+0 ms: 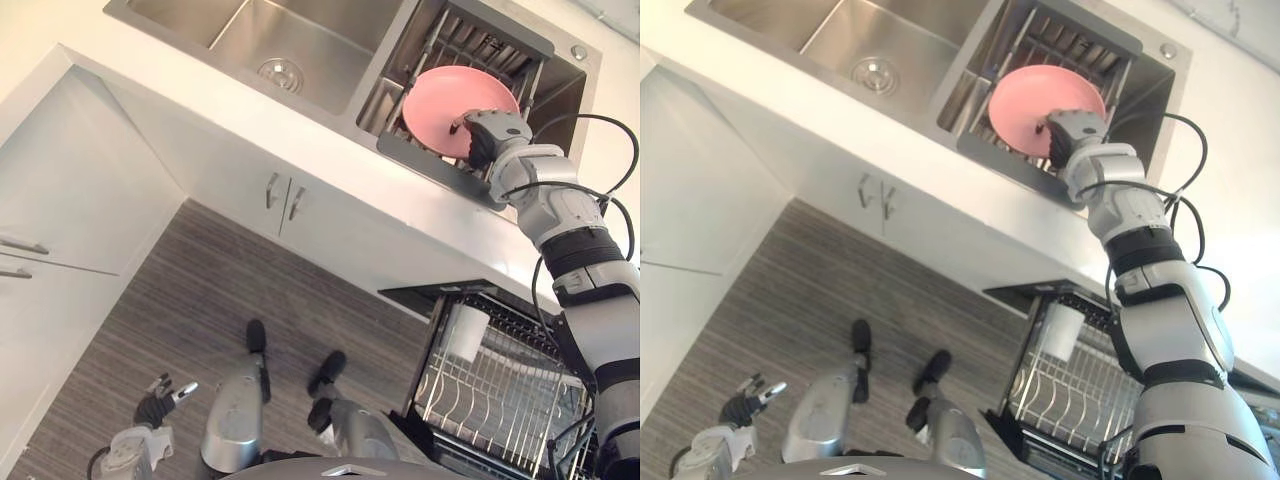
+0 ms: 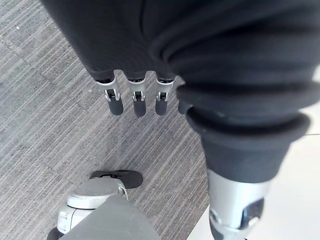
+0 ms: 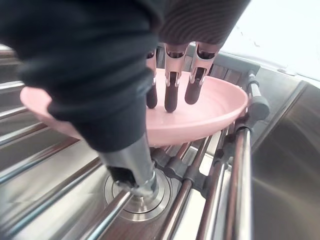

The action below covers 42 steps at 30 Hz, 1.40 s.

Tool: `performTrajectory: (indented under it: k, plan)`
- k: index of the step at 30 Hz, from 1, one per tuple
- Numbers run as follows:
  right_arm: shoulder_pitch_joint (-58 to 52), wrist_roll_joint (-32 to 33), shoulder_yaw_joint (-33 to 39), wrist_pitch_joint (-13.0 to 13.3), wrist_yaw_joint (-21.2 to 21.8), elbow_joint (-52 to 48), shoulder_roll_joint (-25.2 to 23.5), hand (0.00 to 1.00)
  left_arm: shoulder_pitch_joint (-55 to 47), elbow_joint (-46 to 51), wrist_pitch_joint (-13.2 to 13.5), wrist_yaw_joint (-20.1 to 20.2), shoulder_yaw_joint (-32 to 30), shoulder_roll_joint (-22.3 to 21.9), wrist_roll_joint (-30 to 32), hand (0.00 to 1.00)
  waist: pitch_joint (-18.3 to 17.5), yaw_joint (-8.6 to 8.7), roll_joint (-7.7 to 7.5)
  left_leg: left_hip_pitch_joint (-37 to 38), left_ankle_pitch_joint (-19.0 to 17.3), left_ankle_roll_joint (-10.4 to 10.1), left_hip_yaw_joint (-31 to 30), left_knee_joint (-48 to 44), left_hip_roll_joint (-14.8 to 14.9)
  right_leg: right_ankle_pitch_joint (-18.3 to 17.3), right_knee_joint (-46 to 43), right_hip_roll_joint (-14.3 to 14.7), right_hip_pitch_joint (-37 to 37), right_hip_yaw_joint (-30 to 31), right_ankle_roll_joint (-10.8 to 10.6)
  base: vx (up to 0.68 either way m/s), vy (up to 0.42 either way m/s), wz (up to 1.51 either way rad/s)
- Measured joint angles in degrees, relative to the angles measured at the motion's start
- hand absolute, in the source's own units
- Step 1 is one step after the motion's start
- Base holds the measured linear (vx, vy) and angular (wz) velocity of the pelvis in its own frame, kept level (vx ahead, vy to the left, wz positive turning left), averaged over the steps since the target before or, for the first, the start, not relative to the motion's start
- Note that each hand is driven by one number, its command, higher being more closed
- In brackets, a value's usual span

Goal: Walk over to the sink, pick up the cup, carry it to the dishwasher, place the cup inside the dishwasher, then close the dishwasher door

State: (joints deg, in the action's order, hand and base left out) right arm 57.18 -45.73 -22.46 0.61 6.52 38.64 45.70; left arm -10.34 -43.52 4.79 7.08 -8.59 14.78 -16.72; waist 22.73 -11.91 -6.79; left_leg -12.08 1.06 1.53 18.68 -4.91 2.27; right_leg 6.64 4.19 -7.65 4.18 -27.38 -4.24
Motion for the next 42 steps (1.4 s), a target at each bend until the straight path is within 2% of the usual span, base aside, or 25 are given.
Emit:
performTrajectory:
  k: [11, 19, 25, 31, 35, 38, 42]
  plan:
    - [-1.4, -5.9, 0.0, -1.4, -7.5, -1.8, 0.0, 1.00, 0.0, 0.1, 0.8, -0.5, 0.3, 0.0, 0.0, 0.00, 0.0, 0.31, 0.03, -0.1, 0.4, 0.6, 0.0, 0.1, -0.1, 0.0, 0.4, 0.1, 0.0, 0.0, 0.0, 0.01, 0.005, 0.00]
    - [-3.2, -6.3, 0.8, -3.4, -18.8, -2.4, 0.0, 1.00, 0.0, 0.1, 1.6, -1.8, 0.3, -0.1, 0.1, 0.00, 0.0, 0.71, 0.08, -0.1, 0.4, 0.6, 0.0, 0.1, -0.1, 0.0, 0.4, 0.1, 0.0, 0.0, 0.0, 0.00, 0.000, 0.00]
    - [-4.5, -3.7, 6.3, -3.5, -27.9, -7.0, 0.0, 1.00, 0.0, 0.2, 3.1, -2.3, 0.3, -0.1, 0.1, 0.00, -0.1, 1.30, 0.34, -0.1, 0.4, 0.5, 0.1, 0.0, -0.1, 0.0, 0.4, 0.1, 0.0, 0.0, 0.0, 0.00, 0.000, 0.00]
    - [-4.6, -1.2, 7.3, -3.2, -29.7, -8.8, 0.0, 1.00, 0.0, 0.1, 4.1, -2.9, 0.3, -0.3, 0.1, 0.00, -0.2, 1.96, 0.55, 0.0, 0.4, 0.6, 0.1, -0.1, 0.0, 0.0, 0.4, 0.1, -0.1, 0.1, 0.0, 0.00, 0.000, 0.00]
    - [-4.6, 2.1, 8.1, -3.3, -31.1, -9.0, 0.0, 1.00, 0.0, 0.0, 4.8, -3.2, 0.3, -0.4, 0.2, 0.00, -0.8, 2.29, 1.61, 0.1, 0.4, 0.6, 0.1, -0.1, 0.0, 0.1, 0.4, 0.1, -0.2, 0.2, 0.1, 0.00, 0.000, 0.00]
    - [-5.2, 5.8, 11.2, -3.7, -32.0, -9.8, 0.0, 1.00, -0.3, 0.0, 5.2, -3.3, 0.3, -0.9, 0.3, 0.00, -1.6, 2.62, 2.32, 0.3, 0.4, 0.6, 0.3, 0.0, 0.0, 0.2, 0.4, 0.1, -0.2, 0.4, 0.1, 0.00, 0.000, -0.01]
    - [-8.3, 11.1, 16.2, -4.7, -32.0, -14.3, 0.0, 1.00, -1.0, -0.6, 5.4, -3.4, 0.3, -1.7, 1.3, 0.00, -3.6, 3.37, 2.30, 1.3, 0.4, 0.6, 1.5, 0.5, 0.0, 0.2, 0.4, 0.1, -0.4, 1.9, 0.1, 0.00, 0.007, -0.12]
